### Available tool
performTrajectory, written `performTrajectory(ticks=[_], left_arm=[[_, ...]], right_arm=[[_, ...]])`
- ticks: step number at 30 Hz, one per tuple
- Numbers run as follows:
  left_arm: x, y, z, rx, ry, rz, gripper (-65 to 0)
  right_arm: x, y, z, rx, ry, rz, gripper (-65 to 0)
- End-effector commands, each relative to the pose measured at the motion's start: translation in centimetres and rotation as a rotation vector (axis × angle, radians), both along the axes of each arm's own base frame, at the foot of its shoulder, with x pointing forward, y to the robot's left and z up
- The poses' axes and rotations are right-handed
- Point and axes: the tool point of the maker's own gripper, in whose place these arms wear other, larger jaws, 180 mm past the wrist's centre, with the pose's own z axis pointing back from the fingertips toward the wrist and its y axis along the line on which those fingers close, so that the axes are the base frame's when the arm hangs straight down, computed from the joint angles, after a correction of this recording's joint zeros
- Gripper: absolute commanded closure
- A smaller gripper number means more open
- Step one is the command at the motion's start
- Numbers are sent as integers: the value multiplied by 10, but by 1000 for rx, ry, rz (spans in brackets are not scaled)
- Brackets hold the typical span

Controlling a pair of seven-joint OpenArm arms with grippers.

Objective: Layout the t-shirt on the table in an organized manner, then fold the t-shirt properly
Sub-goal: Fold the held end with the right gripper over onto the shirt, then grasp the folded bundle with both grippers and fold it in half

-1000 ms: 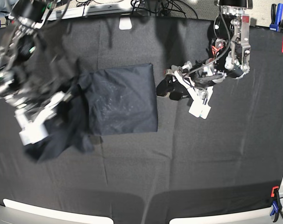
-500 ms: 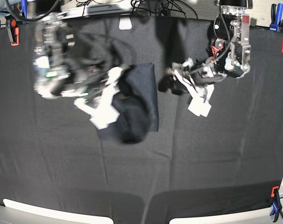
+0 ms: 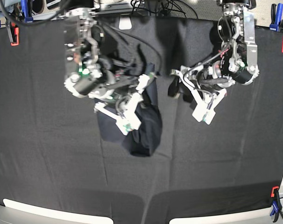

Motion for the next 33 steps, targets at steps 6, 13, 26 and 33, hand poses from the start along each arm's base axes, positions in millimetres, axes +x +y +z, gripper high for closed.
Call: performTrajectory(ticks=[6, 13, 26, 33], left_arm=[[-2, 10, -4, 84, 29, -11, -292], [8, 51, -16, 266, 38, 150, -292], [9, 51, -15, 265, 32, 152, -292], [12, 50, -14, 260, 17, 156, -292]], right_arm=[[8, 16, 20, 67, -46, -10, 0], [1, -2, 2, -41, 8, -10, 0], [0, -26, -9, -126, 16, -12, 0], [0, -29, -11, -141, 18, -15, 0]])
